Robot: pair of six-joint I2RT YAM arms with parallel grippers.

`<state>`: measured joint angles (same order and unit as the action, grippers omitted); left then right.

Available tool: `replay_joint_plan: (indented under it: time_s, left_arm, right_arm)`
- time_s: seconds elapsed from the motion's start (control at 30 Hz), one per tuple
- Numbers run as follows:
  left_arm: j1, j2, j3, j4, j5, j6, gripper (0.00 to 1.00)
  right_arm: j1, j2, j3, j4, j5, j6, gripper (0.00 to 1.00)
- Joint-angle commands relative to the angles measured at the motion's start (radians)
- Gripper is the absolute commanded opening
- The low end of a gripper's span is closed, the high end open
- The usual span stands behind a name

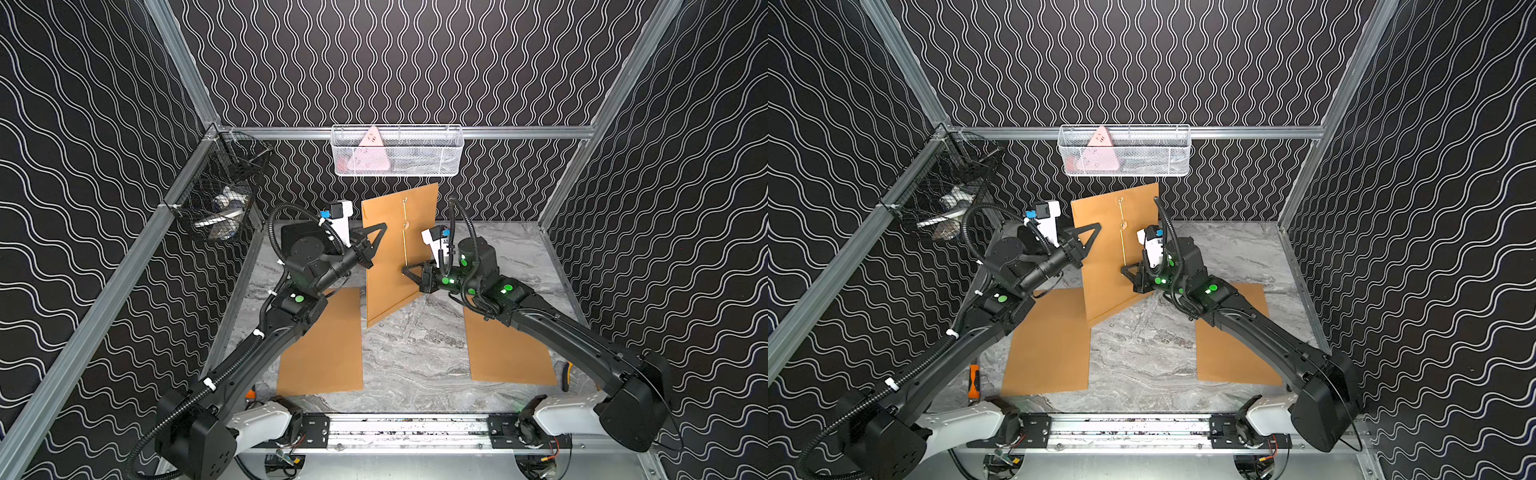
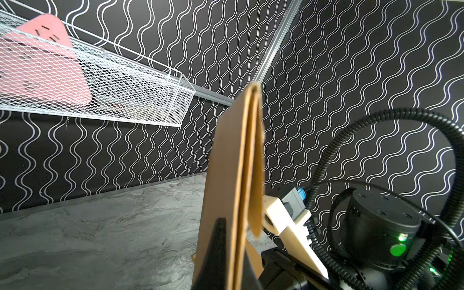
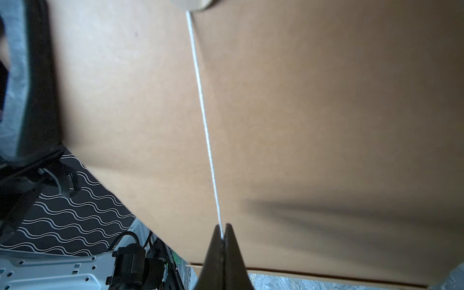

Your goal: Open the file bag

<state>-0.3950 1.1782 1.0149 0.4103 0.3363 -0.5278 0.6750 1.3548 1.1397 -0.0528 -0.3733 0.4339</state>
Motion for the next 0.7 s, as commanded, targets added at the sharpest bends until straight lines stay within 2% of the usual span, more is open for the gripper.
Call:
replay_joint_plan:
  time_s: [0.0, 0.3, 0.67]
  left_arm:
    - [0.0, -0.013, 0.002, 0.044, -0.009, -0.008, 0.0]
    - [0.001, -0.033, -0.007, 0.029, -0.014, 0.006, 0.0]
    - [0.0, -0.041, -0.021, 0.024, -0.007, 0.015, 0.0]
  right_arm:
    - [0.001, -0.017, -0.001, 0.024, 0.028, -0.004, 0.0]
    - [-0.025, -0.051, -0.037, -0.018, 0.109, -0.035, 0.0]
    - [-0.087, -0.053, -0.014, -0.049, 0.098, -0.056, 0.0]
